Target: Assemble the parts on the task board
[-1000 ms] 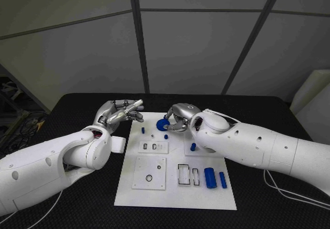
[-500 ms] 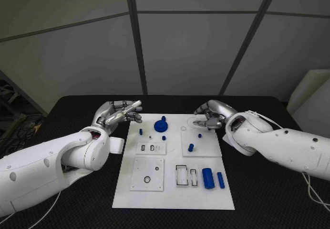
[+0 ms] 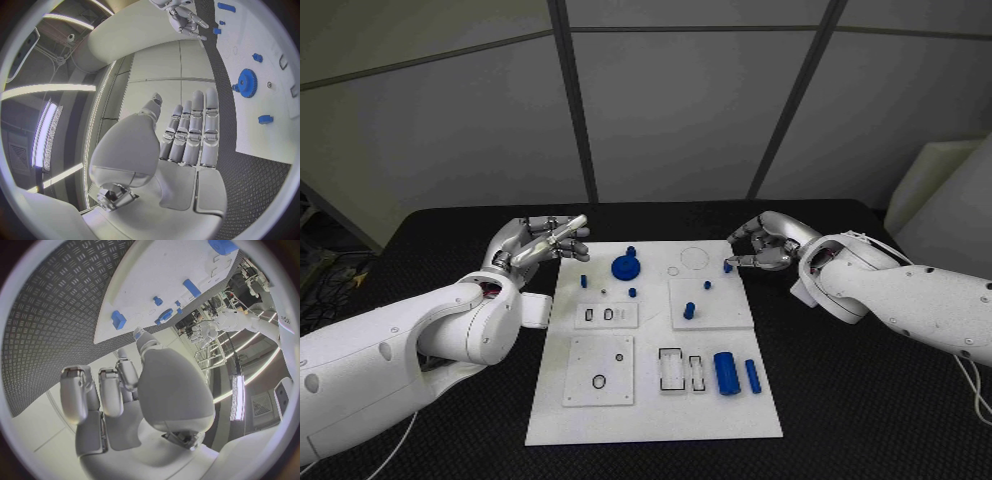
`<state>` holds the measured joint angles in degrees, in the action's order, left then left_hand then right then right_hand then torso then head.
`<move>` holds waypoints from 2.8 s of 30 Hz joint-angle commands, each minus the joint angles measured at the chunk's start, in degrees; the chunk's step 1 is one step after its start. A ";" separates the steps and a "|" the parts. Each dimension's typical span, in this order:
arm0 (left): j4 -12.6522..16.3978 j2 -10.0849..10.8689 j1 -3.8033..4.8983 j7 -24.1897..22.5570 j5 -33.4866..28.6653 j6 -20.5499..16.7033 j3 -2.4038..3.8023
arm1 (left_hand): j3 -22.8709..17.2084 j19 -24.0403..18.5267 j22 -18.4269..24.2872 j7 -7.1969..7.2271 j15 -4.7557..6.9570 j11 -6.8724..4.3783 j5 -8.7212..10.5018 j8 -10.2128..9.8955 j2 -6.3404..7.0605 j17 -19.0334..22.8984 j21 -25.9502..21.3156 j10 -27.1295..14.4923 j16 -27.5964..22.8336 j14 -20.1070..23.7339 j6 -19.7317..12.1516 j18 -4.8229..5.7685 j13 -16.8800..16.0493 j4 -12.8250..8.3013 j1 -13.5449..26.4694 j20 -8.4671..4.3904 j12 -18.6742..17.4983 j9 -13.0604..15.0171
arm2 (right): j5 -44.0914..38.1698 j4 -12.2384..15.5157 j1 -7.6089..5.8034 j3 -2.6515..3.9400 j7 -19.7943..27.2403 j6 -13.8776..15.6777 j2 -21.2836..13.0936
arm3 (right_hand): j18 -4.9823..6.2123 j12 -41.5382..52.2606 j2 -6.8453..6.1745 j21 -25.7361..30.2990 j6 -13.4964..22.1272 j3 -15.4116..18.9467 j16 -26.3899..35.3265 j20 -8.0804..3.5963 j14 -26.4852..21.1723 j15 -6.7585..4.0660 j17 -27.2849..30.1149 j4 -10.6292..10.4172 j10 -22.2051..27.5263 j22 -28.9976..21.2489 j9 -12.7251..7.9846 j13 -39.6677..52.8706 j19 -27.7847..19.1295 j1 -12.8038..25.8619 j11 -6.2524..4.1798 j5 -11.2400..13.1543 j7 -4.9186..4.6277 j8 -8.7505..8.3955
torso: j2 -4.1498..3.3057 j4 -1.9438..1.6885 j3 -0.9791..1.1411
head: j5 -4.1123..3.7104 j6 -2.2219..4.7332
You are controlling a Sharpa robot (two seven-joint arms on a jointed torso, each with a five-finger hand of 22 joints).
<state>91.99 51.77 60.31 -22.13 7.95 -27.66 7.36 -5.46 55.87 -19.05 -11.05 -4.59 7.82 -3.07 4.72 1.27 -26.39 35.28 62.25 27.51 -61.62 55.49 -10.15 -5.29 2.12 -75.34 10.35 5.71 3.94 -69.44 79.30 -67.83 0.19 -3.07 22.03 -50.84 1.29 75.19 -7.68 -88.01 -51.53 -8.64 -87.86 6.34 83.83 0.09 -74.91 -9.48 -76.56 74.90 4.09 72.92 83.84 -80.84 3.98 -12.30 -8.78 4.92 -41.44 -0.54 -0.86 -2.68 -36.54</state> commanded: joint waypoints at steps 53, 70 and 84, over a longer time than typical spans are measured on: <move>-0.59 -0.42 -0.08 -0.08 0.19 0.80 0.04 | 0.14 -0.54 -0.15 -0.30 -0.07 0.29 0.13 -0.28 -0.45 -0.09 0.26 0.10 0.39 0.71 0.29 -0.13 -0.08 -0.28 0.32 0.01 -0.21 -0.04 | -1.61 -5.99 2.12 -0.01 1.99 -3.91 3.50 | -0.27 0.46 2.53 0.10 -4.59 -0.48 -0.42 -0.67 5.33 -0.59 -11.48 1.02 -0.62 10.57 0.56 0.92 3.76 -1.67 -0.27 -0.99 0.16 1.91 | 0.04 -0.12 -0.14 | -0.01 -1.07; -0.59 -0.41 -0.11 0.00 0.19 0.88 0.04 | 0.14 -0.54 -0.15 -0.30 -0.07 0.29 0.13 -0.28 -0.45 -0.09 0.26 0.10 0.39 0.71 0.29 -0.13 -0.08 -0.28 0.32 0.01 -0.21 -0.04 | -1.59 -6.64 2.13 0.00 2.02 -3.12 4.11 | -0.28 0.45 2.49 0.08 -4.31 -0.32 -0.45 -0.68 5.34 -0.55 -11.55 0.92 -0.66 10.61 0.40 0.94 3.78 -1.33 -0.16 -0.68 -0.03 1.65 | 0.03 -0.11 -0.15 | -0.07 -1.17; -0.58 -0.41 -0.12 0.04 0.19 0.94 0.04 | 0.14 -0.62 -0.18 -0.32 -0.08 0.31 0.13 -0.30 -0.49 -0.11 0.29 0.09 0.43 0.77 0.28 -0.14 -0.08 -0.31 0.30 0.03 -0.23 -0.05 | -1.36 -6.71 2.13 0.00 2.48 -2.64 4.39 | -0.35 1.27 3.25 -0.06 -6.34 -0.66 -0.55 -0.78 5.40 -0.75 -11.76 1.16 -1.52 10.91 0.62 1.87 3.95 -1.46 -0.47 -0.76 0.43 2.57 | 0.04 -0.12 -0.13 | -0.05 -1.25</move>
<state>91.35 51.41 60.14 -21.97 7.95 -27.41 7.36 -5.46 55.46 -19.18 -11.26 -4.71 7.82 -3.07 4.72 1.27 -26.42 35.27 62.25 27.74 -61.34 55.69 -10.16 -5.29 2.12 -75.34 10.35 5.71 3.94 -70.80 72.55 -65.61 0.18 -1.23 18.53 -46.50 1.31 76.28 -4.69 -88.01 -57.48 -9.27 -88.17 5.99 84.01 -0.13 -74.92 -8.55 -77.76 74.92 4.62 74.75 83.92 -82.23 3.53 -13.15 -8.38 7.30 -41.39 -0.65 -0.98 -2.79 -37.78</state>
